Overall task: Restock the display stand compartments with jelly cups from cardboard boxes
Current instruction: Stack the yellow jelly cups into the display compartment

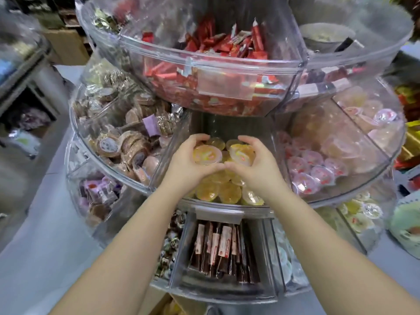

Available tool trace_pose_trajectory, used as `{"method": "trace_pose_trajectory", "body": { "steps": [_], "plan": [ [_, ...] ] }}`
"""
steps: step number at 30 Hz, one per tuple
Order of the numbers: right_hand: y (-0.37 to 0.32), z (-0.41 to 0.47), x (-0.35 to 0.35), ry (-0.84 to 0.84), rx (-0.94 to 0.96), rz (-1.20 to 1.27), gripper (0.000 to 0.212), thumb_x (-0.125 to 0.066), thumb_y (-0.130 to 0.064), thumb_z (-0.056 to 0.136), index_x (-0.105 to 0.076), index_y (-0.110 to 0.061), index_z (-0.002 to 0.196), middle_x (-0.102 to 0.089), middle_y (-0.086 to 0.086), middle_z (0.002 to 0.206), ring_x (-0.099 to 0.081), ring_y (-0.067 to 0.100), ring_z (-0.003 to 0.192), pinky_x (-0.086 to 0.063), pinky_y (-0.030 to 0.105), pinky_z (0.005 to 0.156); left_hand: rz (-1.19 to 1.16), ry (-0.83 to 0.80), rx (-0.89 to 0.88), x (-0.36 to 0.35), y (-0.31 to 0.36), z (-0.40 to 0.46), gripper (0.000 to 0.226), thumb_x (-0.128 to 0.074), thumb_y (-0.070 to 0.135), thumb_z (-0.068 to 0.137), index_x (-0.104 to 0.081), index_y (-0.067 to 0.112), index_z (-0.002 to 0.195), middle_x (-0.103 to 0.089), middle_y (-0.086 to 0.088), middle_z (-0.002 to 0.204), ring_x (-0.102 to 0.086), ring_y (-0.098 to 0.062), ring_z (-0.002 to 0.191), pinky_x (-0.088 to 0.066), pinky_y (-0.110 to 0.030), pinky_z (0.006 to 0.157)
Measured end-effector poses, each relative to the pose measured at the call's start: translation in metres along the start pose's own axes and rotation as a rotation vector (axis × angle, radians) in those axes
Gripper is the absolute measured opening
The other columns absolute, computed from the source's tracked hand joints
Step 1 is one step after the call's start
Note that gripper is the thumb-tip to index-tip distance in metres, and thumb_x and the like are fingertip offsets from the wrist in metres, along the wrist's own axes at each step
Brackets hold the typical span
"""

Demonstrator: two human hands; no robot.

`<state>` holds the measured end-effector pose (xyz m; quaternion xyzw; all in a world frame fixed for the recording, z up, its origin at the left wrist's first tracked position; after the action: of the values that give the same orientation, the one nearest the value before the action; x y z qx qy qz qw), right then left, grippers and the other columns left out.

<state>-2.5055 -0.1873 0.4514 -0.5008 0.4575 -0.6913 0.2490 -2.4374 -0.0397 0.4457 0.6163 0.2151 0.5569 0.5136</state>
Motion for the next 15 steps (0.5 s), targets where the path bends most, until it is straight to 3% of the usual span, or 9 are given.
{"method": "trace_pose_trajectory", "body": {
  "steps": [4,10,13,15],
  "plan": [
    [0.017,0.023,-0.008,0.008,-0.070,-0.117,0.057,-0.080,-0.025,0.068,-0.057,-0.023,0.120,-0.051,0.007,0.120,-0.049,0.016,0.110,-0.036,0.019,0.087,0.153,0.004,0.039,-0.001,-0.019,0.024,0.054,-0.086,0.041,0.054,-0.057,0.026,0.097,-0.054,0.002,0.101,-0.048,-0.008,0.091,-0.030,-0.012,0.072],
    [0.033,0.042,-0.022,-0.090,-0.101,-0.075,0.042,-0.068,0.000,0.067,-0.049,-0.033,0.084,-0.056,-0.010,0.080,-0.054,0.004,0.072,-0.039,0.005,0.053,-0.050,-0.126,0.224,-0.013,-0.049,0.030,0.051,-0.075,0.006,0.067,-0.045,0.021,0.106,-0.058,0.002,0.102,-0.055,-0.015,0.096,-0.043,-0.021,0.074],
    [0.041,0.050,-0.022,-0.058,-0.132,-0.151,0.036,-0.066,-0.009,0.070,-0.050,-0.030,0.095,-0.059,-0.009,0.085,-0.059,0.014,0.083,-0.042,0.019,0.065,-0.047,-0.093,0.240,-0.012,-0.049,0.039,0.045,-0.069,0.005,0.065,-0.050,0.020,0.103,-0.060,-0.003,0.102,-0.058,-0.021,0.096,-0.049,-0.034,0.083],
    [0.040,0.061,-0.019,0.020,-0.133,-0.221,0.037,-0.068,-0.018,0.073,-0.052,-0.024,0.105,-0.061,-0.003,0.097,-0.059,0.020,0.093,-0.040,0.024,0.072,0.004,-0.021,0.210,-0.013,-0.044,0.053,0.039,-0.071,0.012,0.069,-0.053,0.017,0.104,-0.063,-0.003,0.099,-0.060,-0.023,0.095,-0.050,-0.036,0.082]
  ]
}}
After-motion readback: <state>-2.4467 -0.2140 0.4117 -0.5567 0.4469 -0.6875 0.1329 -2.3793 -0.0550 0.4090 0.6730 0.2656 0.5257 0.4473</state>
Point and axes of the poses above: each hand's wrist, its own z-axis towards the middle knuckle, its own x-axis out of the back of the hand, y = z × x, the point moved 10 cm from there along z, towards the middle knuckle
